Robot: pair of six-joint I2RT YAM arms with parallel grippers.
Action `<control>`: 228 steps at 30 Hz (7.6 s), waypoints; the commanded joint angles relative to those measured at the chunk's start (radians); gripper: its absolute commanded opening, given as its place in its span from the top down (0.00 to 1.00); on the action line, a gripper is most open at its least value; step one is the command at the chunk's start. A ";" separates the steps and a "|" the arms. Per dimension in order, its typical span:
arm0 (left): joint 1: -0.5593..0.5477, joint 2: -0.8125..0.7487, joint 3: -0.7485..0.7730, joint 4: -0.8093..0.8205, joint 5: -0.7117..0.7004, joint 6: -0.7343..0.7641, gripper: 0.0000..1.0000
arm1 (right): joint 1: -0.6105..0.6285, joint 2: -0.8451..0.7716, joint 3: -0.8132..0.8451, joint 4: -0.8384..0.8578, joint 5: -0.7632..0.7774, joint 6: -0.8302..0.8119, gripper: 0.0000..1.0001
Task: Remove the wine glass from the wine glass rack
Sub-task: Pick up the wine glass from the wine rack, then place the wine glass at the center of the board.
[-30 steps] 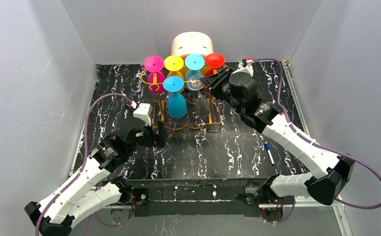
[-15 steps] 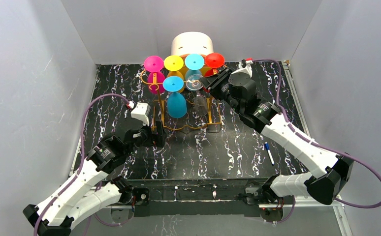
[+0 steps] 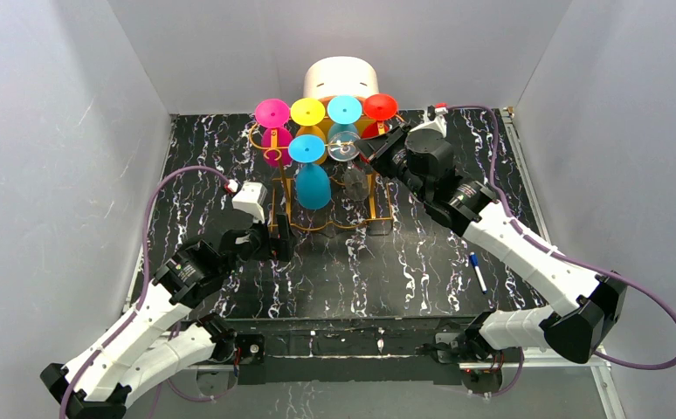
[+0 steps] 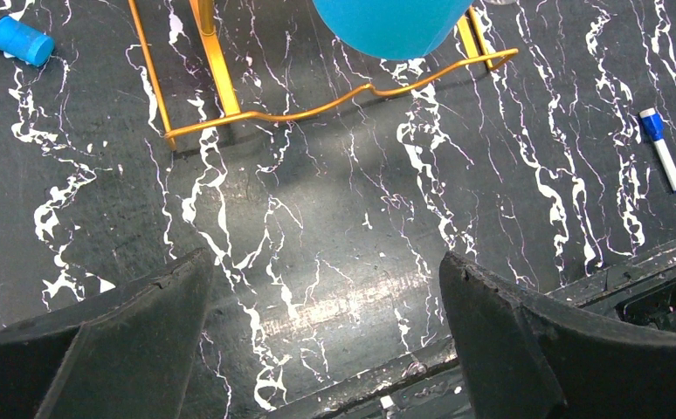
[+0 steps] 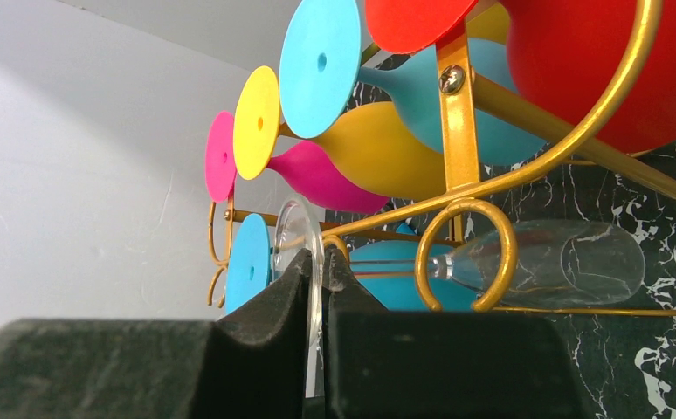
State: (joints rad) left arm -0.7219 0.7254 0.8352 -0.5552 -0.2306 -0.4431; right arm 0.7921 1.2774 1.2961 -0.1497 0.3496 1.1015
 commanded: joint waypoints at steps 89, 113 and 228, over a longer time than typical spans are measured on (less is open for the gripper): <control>0.002 0.123 -0.085 0.679 0.755 -0.398 1.00 | 0.005 -0.338 -0.395 0.288 -0.802 -0.400 0.99; 0.002 0.151 -0.072 0.643 0.928 -0.343 0.48 | 0.006 -0.313 -0.368 0.261 -0.894 -0.459 0.99; -0.092 0.082 -0.179 0.633 1.358 0.373 1.00 | -0.637 -0.257 -0.777 0.954 -1.493 0.132 0.21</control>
State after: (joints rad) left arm -0.8089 0.7807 0.6327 0.0807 1.0767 -0.1528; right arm 0.1410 0.9668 0.4599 0.5793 -1.0882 1.1297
